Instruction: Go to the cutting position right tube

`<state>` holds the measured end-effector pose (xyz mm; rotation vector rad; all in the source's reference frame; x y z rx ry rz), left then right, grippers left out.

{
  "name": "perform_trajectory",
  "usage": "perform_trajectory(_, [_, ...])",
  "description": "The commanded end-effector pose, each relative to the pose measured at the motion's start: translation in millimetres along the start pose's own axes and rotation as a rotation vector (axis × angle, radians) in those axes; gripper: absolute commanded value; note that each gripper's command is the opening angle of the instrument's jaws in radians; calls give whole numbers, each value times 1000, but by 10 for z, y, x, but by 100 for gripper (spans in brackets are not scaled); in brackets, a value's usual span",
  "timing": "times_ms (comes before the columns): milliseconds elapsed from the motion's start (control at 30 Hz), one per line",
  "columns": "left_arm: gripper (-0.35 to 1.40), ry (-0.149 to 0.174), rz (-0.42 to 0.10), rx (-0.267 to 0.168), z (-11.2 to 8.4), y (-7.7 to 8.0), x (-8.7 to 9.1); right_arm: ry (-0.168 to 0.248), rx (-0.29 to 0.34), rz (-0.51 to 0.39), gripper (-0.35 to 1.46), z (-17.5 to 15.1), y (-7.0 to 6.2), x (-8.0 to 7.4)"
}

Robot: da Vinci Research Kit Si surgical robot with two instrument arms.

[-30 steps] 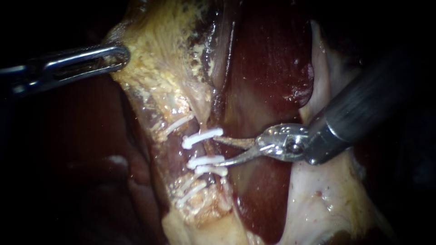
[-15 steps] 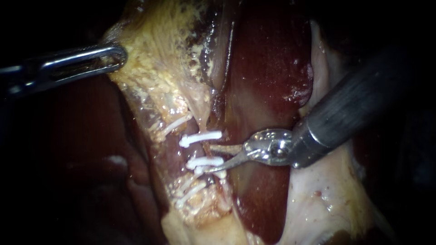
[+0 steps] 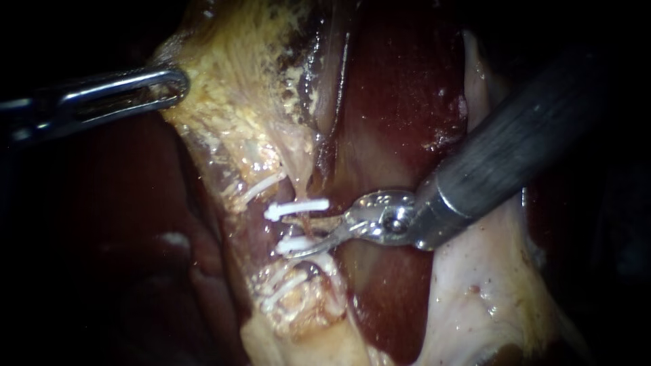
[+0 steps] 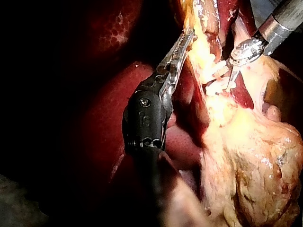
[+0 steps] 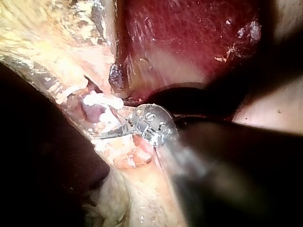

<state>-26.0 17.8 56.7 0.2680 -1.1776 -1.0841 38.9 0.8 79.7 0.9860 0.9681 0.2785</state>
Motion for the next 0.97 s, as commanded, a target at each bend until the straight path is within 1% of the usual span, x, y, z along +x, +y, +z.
perform_trajectory(33, [-35, 0, 0, 0, 0, 0, 0, 8, -3, -3, 120, 2, 1, 1])
perform_trajectory(133, [-35, 0, 0, 0, 1, 0, 0, 13, -8, -5, 119, 10, 4, 7])
perform_trajectory(267, [-35, 0, 0, 0, 1, 0, 0, 14, -11, -9, 119, 15, 6, 11])
perform_trajectory(500, [-35, 0, 0, 0, 1, 0, 0, 15, -12, -4, 119, 14, 10, 10])
perform_trajectory(967, [-35, 0, 0, 0, 1, 0, 0, 14, -11, -4, 120, 12, 11, 9])
